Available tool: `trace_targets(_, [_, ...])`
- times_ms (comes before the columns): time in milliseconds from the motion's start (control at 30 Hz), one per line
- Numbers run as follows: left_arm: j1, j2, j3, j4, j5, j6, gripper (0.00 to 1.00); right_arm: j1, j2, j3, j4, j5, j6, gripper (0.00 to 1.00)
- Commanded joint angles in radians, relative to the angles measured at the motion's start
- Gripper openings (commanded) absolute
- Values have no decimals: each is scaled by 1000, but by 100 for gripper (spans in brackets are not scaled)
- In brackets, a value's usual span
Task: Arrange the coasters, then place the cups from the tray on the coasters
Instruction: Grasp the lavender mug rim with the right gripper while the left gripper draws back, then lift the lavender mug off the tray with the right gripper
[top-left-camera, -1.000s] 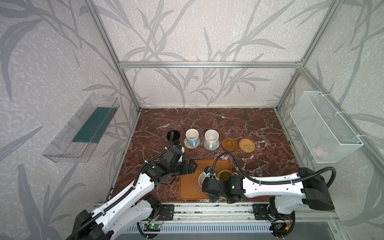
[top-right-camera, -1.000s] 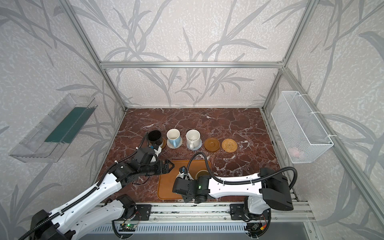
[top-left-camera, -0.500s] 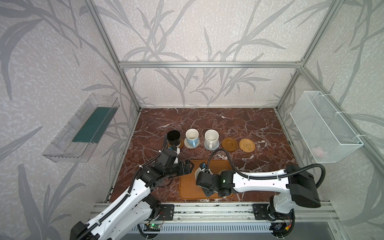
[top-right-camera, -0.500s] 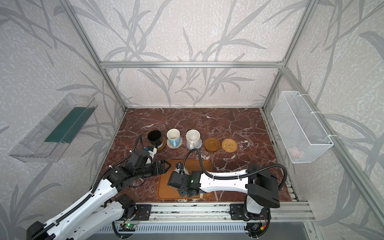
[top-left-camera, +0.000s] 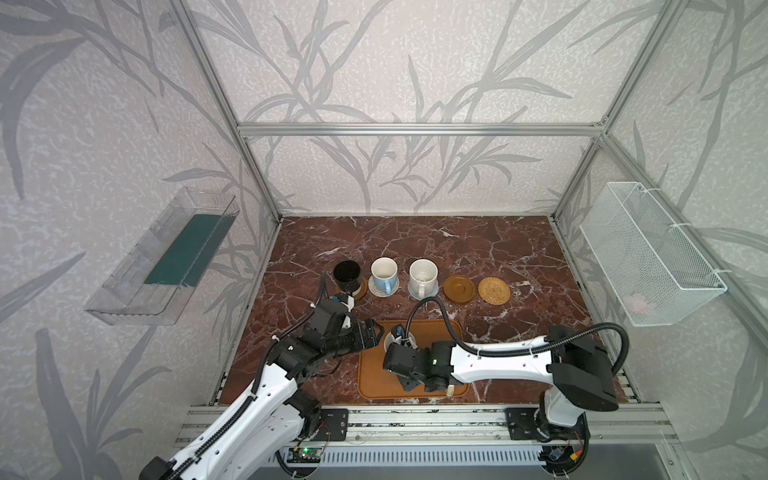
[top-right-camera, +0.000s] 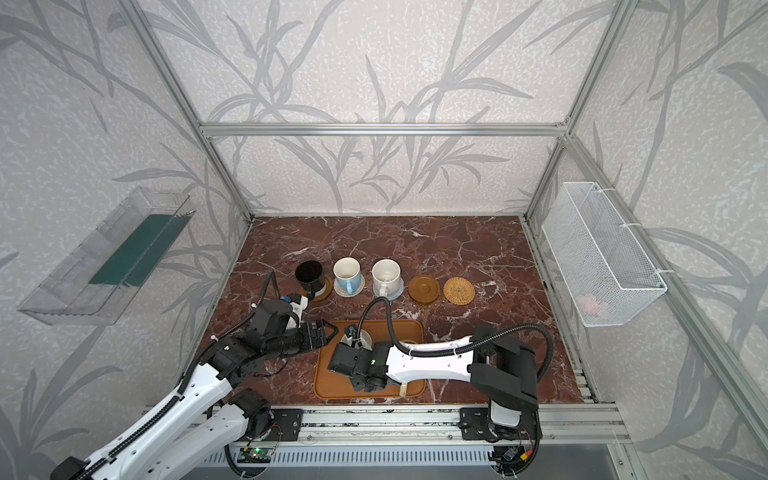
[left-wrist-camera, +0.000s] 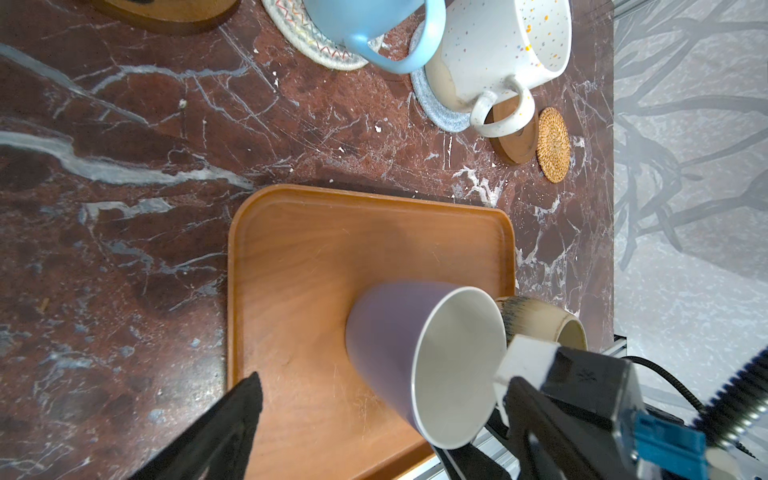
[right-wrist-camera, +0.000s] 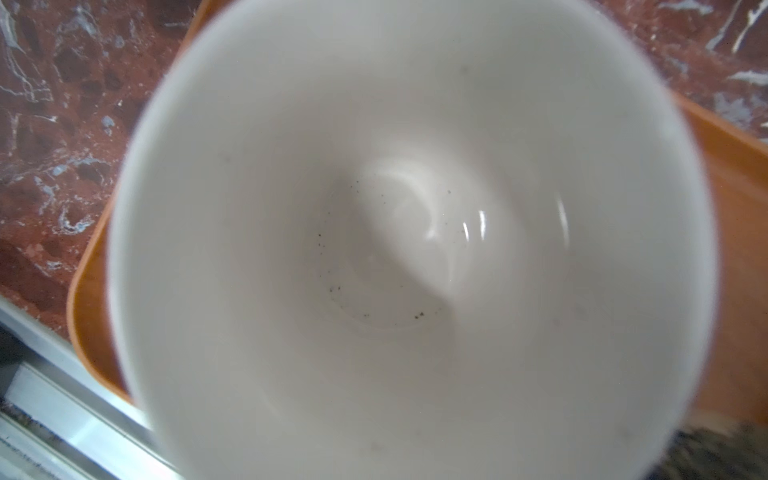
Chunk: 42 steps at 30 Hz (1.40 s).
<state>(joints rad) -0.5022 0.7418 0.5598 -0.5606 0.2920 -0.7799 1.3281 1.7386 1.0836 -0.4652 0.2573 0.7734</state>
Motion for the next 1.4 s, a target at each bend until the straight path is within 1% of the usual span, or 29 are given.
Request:
trace_targets(0, [7,-12,-12,-3,15,-4,93,-8,23,23,41,22,-14,35])
trace_targets(167, [12,-15,-22,16,9,-6,93,-12,48,54,18,19,-34,25])
trace_targets(267, [17,-9,-14,23,10,-3,92,-13,46,53,20,26,-34,24])
trace_targets(433, [20,-10,-3,11,3,3,92,-11,26,49,34,19,-43,17])
trace_targets(600, [21,-20,-1,13,1,-4,91,-11,0,40,36,25,-53,13])
trace_targets(700, [22,-23,2,19,1,-10,91,-11,-15,39,36,24,-57,7])
trace_targets(867, [21,-22,5,30,-4,-18,90,-12,-27,32,39,26,-60,5])
trace_targets(933, [22,-25,7,32,-3,-20,90,-12,-26,32,40,28,-60,2])
trace_targets(1067, [21,-37,8,37,9,-32,90,-11,-81,22,47,37,-62,0])
trace_targets(1133, [22,-47,8,40,18,-43,96,-12,-97,21,48,43,-69,0])
trace_targets(1200, [22,-64,10,41,18,-52,99,-12,-115,18,51,50,-73,0])
trace_targets(1367, [22,-97,34,11,-8,-45,99,-12,-141,21,45,65,-80,0])
